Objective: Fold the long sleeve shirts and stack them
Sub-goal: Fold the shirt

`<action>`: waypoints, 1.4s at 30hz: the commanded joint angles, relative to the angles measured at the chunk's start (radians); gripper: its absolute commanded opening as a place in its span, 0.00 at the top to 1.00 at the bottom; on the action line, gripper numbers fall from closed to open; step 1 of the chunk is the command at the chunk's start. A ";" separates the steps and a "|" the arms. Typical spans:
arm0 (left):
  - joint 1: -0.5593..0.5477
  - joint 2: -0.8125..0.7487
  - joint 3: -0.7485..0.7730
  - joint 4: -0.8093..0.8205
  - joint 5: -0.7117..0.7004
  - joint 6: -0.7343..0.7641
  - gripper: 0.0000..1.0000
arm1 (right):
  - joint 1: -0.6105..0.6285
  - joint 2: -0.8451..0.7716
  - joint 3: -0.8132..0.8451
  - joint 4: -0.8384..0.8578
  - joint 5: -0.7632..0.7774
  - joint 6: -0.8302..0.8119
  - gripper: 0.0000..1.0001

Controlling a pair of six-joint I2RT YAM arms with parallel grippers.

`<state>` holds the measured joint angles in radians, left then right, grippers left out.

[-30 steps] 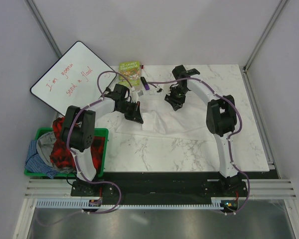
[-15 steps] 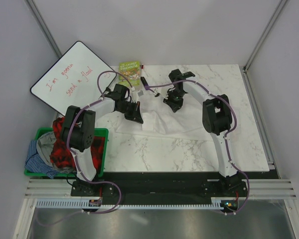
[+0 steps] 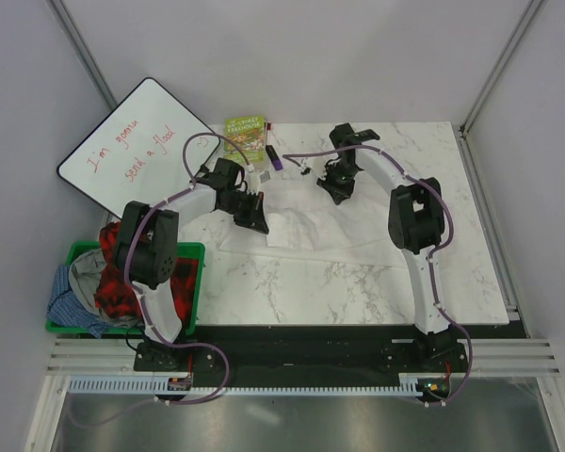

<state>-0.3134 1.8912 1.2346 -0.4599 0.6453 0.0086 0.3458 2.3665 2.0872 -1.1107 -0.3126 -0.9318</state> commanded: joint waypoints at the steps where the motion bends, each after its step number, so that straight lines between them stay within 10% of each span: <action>1: 0.007 -0.040 0.029 -0.046 -0.042 0.057 0.98 | -0.047 -0.067 0.063 0.020 -0.002 -0.002 1.00; 24: 0.010 0.100 0.146 -0.072 -0.240 0.044 0.98 | -0.119 -0.288 -0.119 0.078 0.043 0.171 0.84; 42: 0.128 -0.089 0.091 -0.092 -0.228 0.181 0.46 | -0.176 -0.113 -0.277 0.278 0.336 0.228 0.89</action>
<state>-0.2340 1.8648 1.3186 -0.5434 0.4198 0.0875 0.1841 2.1994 1.7500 -0.8997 -0.0856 -0.7277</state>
